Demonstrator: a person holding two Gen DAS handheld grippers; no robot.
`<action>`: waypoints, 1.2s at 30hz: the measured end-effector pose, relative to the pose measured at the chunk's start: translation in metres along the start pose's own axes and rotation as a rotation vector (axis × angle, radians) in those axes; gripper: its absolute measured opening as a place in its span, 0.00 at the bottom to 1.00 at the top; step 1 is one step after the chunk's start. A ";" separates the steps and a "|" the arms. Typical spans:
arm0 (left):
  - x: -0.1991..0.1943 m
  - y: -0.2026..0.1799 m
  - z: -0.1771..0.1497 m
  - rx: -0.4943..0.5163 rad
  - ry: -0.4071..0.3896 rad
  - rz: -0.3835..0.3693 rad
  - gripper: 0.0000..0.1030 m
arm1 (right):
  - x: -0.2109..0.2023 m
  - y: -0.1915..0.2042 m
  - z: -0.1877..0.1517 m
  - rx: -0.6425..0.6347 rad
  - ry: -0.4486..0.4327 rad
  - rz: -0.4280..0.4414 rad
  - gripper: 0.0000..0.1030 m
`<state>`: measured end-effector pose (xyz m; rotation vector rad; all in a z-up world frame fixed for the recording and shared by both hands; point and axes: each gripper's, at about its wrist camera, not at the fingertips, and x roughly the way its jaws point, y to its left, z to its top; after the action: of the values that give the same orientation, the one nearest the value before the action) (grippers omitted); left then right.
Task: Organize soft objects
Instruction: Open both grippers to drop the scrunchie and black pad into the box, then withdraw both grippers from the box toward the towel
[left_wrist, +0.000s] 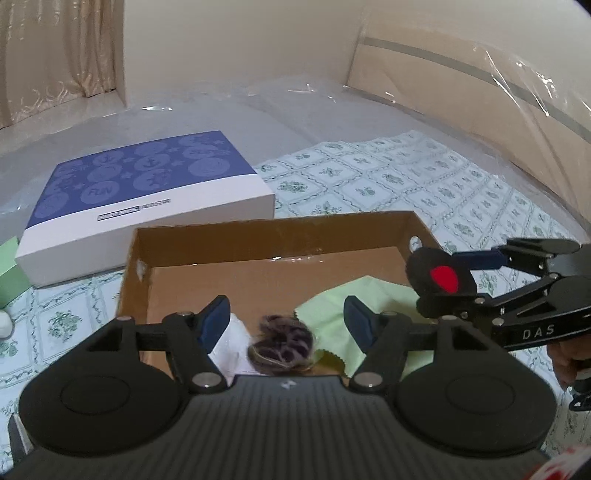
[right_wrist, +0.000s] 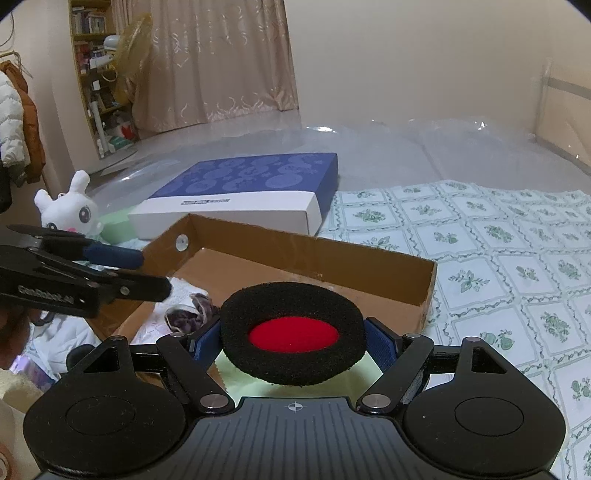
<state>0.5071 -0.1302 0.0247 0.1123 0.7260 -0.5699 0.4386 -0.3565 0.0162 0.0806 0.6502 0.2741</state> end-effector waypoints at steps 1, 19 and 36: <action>-0.002 0.002 0.000 -0.008 -0.001 0.005 0.63 | 0.000 -0.001 -0.001 0.004 0.000 -0.001 0.77; -0.077 0.028 -0.022 -0.089 -0.050 0.157 0.63 | -0.031 -0.001 -0.006 0.035 -0.044 -0.050 0.86; -0.241 -0.013 -0.123 -0.143 -0.174 0.261 0.65 | -0.176 0.046 -0.073 0.098 -0.081 -0.095 0.86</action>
<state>0.2814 0.0037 0.0920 0.0234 0.5695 -0.2732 0.2499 -0.3623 0.0692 0.1540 0.5849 0.1467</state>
